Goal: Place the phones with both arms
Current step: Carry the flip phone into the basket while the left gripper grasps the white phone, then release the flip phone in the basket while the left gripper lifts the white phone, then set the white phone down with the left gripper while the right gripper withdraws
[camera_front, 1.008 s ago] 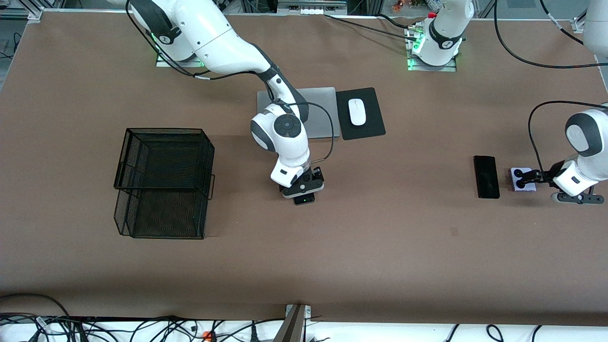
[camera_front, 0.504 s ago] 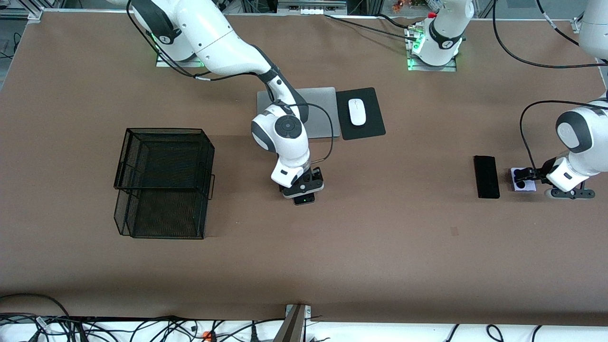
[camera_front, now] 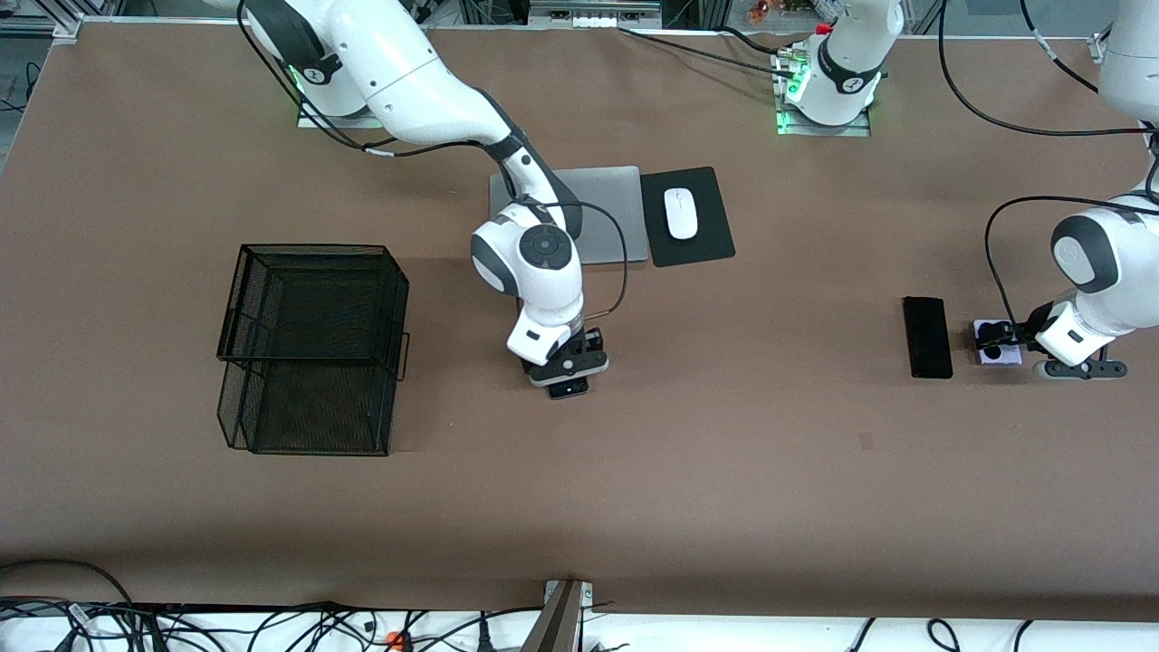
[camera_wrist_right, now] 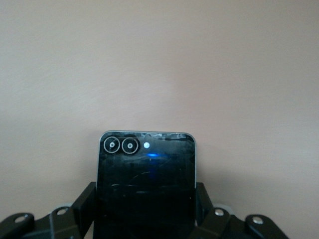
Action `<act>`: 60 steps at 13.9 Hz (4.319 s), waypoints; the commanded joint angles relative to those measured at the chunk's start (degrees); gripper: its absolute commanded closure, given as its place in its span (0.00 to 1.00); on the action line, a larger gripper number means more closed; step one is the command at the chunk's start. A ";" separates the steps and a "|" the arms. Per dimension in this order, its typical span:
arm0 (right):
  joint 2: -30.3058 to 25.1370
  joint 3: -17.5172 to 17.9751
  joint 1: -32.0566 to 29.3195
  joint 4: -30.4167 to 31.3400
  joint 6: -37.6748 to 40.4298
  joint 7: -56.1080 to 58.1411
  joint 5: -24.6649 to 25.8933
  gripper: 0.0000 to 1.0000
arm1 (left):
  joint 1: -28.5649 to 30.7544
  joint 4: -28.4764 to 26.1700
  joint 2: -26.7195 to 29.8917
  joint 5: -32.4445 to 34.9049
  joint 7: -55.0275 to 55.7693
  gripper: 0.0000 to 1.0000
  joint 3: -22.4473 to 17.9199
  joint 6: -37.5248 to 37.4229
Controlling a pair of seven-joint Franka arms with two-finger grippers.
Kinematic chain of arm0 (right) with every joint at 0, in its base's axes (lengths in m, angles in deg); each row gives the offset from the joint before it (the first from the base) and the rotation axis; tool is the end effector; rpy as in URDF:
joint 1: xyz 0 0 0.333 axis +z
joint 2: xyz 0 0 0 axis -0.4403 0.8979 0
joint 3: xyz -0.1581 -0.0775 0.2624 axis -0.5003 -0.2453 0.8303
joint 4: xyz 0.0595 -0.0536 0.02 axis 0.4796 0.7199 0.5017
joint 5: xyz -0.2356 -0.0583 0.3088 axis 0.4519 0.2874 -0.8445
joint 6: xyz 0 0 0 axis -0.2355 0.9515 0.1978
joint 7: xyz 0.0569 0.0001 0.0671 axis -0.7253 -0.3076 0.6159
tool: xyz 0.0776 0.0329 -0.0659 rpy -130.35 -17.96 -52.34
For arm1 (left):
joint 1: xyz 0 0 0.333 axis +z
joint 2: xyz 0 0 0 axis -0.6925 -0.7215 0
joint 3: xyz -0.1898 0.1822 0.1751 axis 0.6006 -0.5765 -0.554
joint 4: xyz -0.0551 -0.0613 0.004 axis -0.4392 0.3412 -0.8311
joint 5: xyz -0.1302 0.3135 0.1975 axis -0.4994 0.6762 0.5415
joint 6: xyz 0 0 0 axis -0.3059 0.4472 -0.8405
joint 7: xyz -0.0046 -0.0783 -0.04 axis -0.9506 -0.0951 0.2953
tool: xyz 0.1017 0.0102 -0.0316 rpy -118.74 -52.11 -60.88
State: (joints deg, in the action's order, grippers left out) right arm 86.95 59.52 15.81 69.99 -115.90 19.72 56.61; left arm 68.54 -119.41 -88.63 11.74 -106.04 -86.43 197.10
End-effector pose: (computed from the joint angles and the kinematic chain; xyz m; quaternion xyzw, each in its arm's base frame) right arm 0.5990 0.4742 0.2035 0.9865 0.1090 0.1195 0.0241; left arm 0.5626 0.2561 0.1871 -0.9998 -0.0087 0.0167 0.0029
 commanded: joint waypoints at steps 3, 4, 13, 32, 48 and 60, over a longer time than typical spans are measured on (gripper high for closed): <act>-16.93 -0.50 -7.03 1.30 22.51 1.75 0.36 0.82 | 1.04 -0.39 -1.04 -1.25 -0.62 0.00 0.81 2.62; -19.40 -2.42 -7.12 1.30 27.08 4.37 0.45 0.82 | 1.13 -0.39 -1.13 -1.25 -0.62 0.00 0.81 2.79; -46.46 -17.11 -7.21 37.19 22.86 14.68 0.10 0.84 | 1.04 -1.01 -2.97 -2.40 -0.27 0.00 0.81 5.52; -45.70 -24.50 -8.27 56.06 -2.76 19.43 -3.59 0.03 | -13.45 8.91 1.77 -1.43 25.02 1.00 1.68 -18.02; -35.18 -24.42 -10.46 16.82 37.37 21.27 -17.55 0.01 | -48.43 24.89 -6.82 -1.52 47.17 1.00 2.12 -22.26; -29.09 -23.80 -11.52 5.08 43.29 20.83 -28.99 0.00 | -59.78 42.59 -23.53 -4.07 62.03 1.00 2.12 -12.44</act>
State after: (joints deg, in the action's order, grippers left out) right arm 56.96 35.51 4.97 76.81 -73.82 39.80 28.59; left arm 9.66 -79.99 -109.37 8.89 -45.46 -83.47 181.89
